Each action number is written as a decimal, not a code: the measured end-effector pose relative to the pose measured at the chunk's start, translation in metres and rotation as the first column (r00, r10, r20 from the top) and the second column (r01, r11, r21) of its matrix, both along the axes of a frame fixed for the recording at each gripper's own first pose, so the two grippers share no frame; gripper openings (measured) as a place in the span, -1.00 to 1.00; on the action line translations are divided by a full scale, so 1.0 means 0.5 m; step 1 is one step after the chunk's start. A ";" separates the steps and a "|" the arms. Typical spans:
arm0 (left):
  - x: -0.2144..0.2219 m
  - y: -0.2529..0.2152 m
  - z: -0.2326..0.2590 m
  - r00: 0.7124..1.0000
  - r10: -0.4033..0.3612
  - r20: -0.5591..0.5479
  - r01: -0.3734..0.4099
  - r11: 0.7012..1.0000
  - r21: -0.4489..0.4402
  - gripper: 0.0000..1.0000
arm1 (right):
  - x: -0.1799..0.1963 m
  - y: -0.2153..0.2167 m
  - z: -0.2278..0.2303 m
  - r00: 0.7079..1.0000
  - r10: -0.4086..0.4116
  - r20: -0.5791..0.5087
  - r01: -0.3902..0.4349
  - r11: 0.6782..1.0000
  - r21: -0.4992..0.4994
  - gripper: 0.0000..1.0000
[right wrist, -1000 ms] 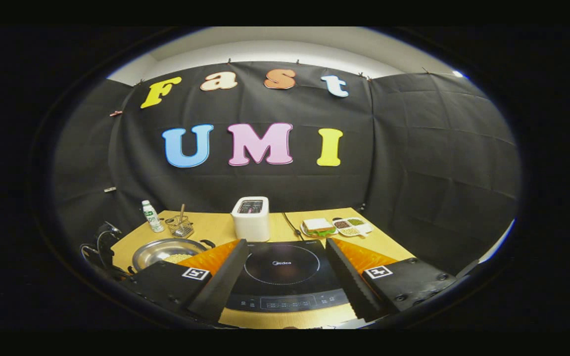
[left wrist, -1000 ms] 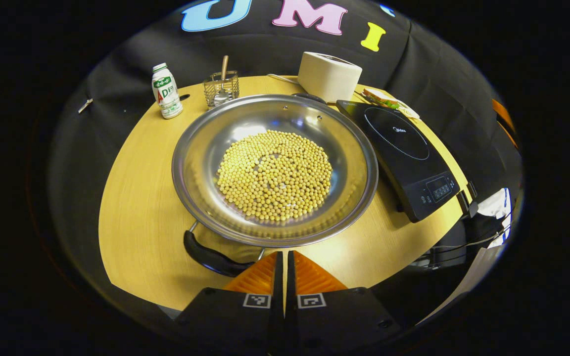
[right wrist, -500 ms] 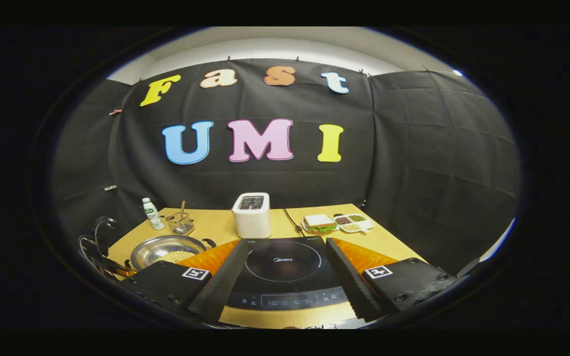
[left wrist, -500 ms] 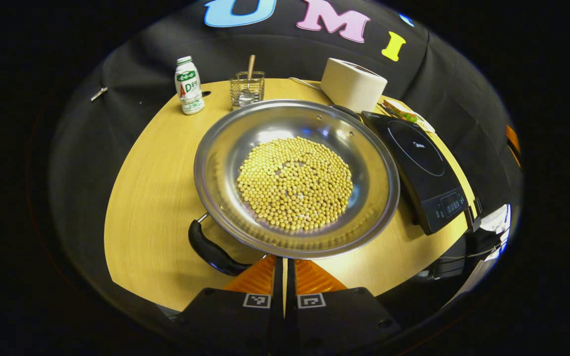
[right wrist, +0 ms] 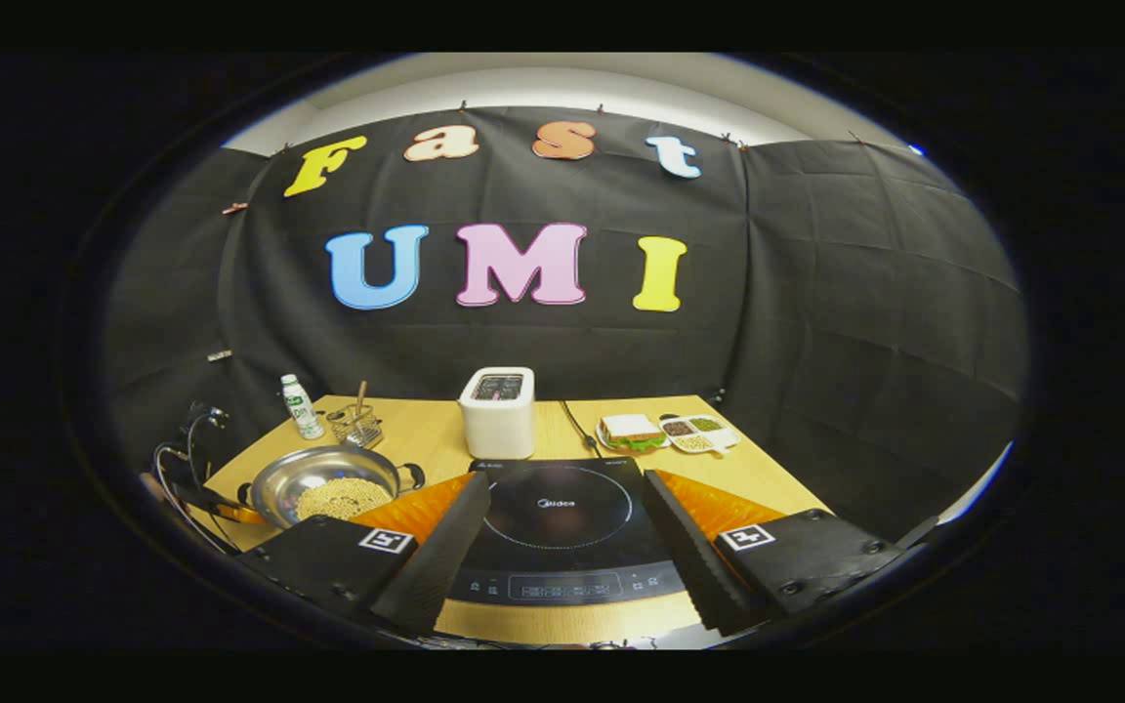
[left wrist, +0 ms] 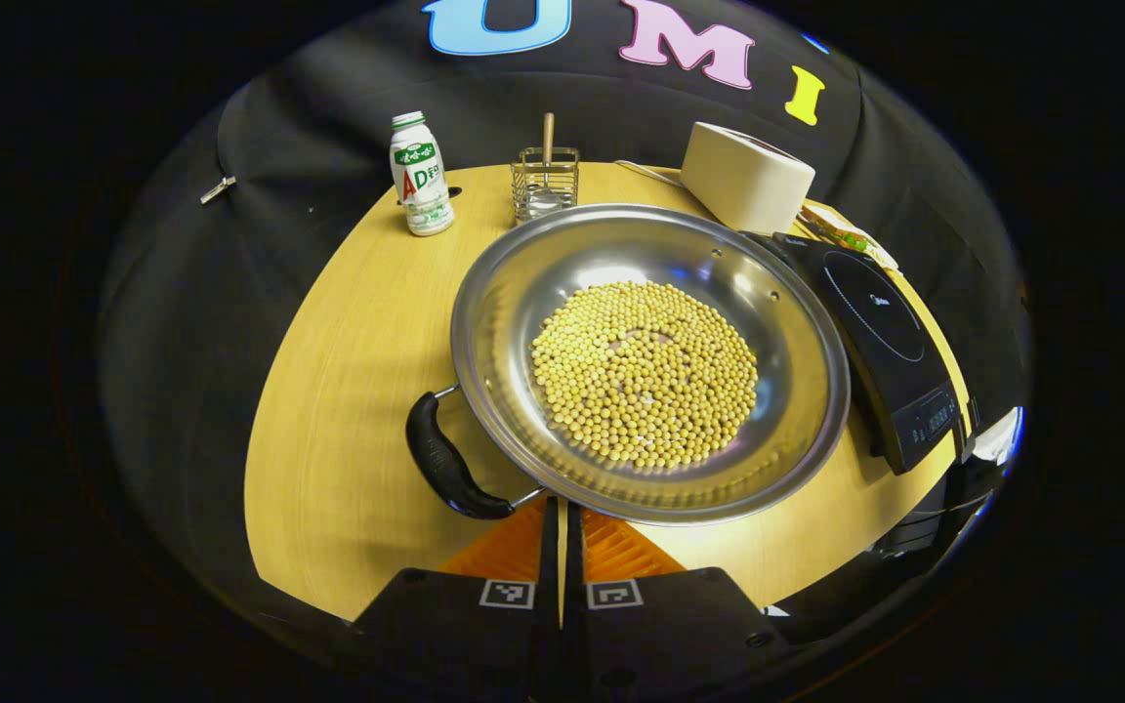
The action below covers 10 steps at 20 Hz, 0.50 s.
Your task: First push the handle of the pot to place it horizontally, then grasp the pot with both hands and set it on the induction cooktop.
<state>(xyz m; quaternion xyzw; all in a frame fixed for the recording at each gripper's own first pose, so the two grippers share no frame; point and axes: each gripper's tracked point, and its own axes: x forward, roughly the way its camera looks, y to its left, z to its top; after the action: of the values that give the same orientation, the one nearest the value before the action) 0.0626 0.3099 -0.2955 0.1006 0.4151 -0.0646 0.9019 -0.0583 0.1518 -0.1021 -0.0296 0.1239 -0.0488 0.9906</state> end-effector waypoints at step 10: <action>0.085 0.075 0.016 0.996 0.080 0.026 -0.079 0.996 -0.035 -0.90 | 0.028 0.045 -0.011 0.997 0.057 -0.045 -0.058 0.998 -0.005 0.95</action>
<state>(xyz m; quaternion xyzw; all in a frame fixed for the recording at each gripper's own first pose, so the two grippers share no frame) 0.1051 0.3474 -0.2873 0.0698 0.4052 -0.0343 0.9109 -0.0441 0.1744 -0.1074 -0.0373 0.1451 -0.0200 0.9885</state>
